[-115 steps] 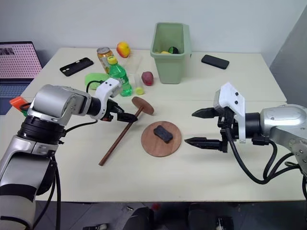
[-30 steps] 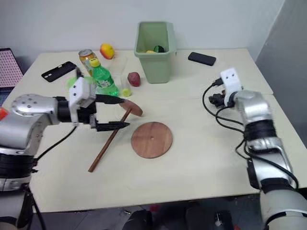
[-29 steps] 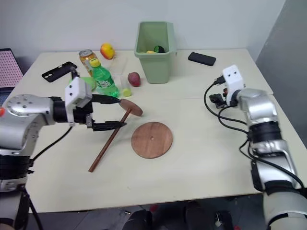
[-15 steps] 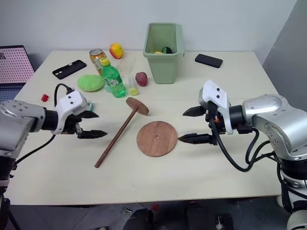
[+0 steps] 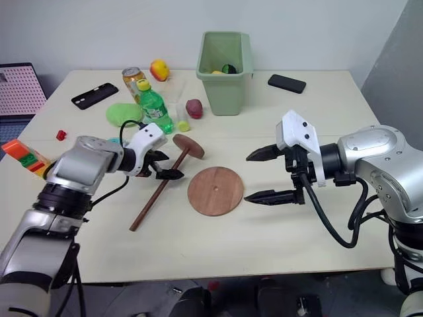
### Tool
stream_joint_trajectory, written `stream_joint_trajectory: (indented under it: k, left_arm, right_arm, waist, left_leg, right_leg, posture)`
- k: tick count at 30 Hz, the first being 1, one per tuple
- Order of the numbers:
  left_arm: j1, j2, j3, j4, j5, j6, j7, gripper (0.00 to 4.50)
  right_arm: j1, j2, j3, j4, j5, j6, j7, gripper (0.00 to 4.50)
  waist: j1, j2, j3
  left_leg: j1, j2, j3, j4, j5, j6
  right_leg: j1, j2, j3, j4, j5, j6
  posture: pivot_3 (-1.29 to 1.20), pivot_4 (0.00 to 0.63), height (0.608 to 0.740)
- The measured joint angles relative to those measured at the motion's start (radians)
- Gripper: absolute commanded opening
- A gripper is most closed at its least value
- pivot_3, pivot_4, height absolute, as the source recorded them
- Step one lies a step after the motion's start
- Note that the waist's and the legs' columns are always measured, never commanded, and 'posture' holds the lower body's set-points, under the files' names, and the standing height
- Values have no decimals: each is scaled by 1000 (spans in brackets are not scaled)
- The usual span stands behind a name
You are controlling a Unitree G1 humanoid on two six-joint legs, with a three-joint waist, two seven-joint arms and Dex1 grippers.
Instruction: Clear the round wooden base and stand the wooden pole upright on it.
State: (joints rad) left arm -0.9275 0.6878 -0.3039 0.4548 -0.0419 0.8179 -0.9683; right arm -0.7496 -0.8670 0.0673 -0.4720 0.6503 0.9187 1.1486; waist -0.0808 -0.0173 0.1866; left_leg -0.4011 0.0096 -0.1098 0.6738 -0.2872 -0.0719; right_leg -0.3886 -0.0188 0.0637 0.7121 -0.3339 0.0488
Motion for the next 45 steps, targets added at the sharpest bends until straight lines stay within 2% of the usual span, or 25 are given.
stream_joint_trajectory:
  k: [1,2,8,10,20,24,26,32,37,39,42,45]
  left_arm:
    - [-11,-11,-7,26,10,-1,7,4126]
    - [-23,-25,-10,57,19,-1,13,4025]
    - [-86,-60,-16,106,34,3,-6,2596]
    - [-90,-56,-20,104,38,2,-25,2104]
    - [-55,13,-16,6,31,63,-78,253]
    - [-20,36,37,-55,-17,98,-91,254]
    - [-12,34,157,-96,-102,124,-94,254]
    - [-9,30,364,-210,-304,188,-138,254]
    - [-67,-53,579,-281,-537,116,-184,254]
    - [-77,-91,616,-311,-618,109,-204,254]
    - [-68,-167,618,-349,-707,101,-239,254]
    - [-23,-248,598,-380,-747,21,-270,254]
  right_arm:
    - [0,0,0,-1,0,0,-3,4500]
    - [0,0,0,-3,0,1,-13,4500]
    - [0,-1,0,-7,0,19,-61,4500]
    - [1,-3,0,-9,2,31,-73,4500]
    - [1,-3,2,-7,0,53,-130,4500]
    - [0,14,5,8,0,64,-154,4500]
    - [-3,24,5,16,0,70,-172,4500]
    - [-2,39,0,27,9,74,-197,4500]
    - [33,43,-17,25,32,50,-188,4500]
    - [57,50,-37,23,41,25,-185,4500]
    - [89,61,-61,17,52,-13,-177,4500]
    - [162,57,-97,-8,80,-48,-149,4500]
  waist:
    - [0,0,0]
    - [0,0,0]
    - [0,0,0]
    - [-1,0,0]
    - [-1,0,0]
    - [0,0,0]
    - [0,0,0]
    - [0,0,0]
    - [3,0,0]
    - [4,0,0]
    - [7,0,0]
    - [10,0,0]
  left_leg:
    - [0,0,0,0,0,0]
    - [0,0,0,1,0,0]
    - [-1,0,0,1,0,-1]
    - [-1,0,0,1,0,-1]
    - [-1,0,0,1,0,0]
    - [-1,0,0,1,0,0]
    - [-2,1,-1,2,0,-1]
    - [-1,0,-1,2,1,-2]
    - [-2,0,0,3,2,-3]
    - [-1,0,0,3,2,-3]
    - [-1,0,0,3,2,-3]
    - [0,0,0,3,2,-3]
  right_leg:
    - [0,0,0,0,0,0]
    - [0,0,0,0,0,0]
    - [0,-1,0,0,0,0]
    - [0,0,0,0,0,0]
    - [0,0,0,0,0,0]
    - [0,0,0,0,0,0]
    - [0,-1,-1,0,0,0]
    - [0,-1,0,0,0,0]
    - [0,-2,-1,0,0,0]
    - [1,-2,-1,0,0,0]
    - [1,-2,-1,0,0,0]
    - [2,-2,0,0,0,0]
  posture:
    - [0,150,740]
    - [0,150,740]
    - [0,150,740]
    - [0,150,740]
    - [0,150,740]
    - [0,150,740]
    - [0,150,740]
    - [0,150,740]
    - [0,150,740]
    - [0,150,740]
    - [0,150,740]
    - [0,150,740]
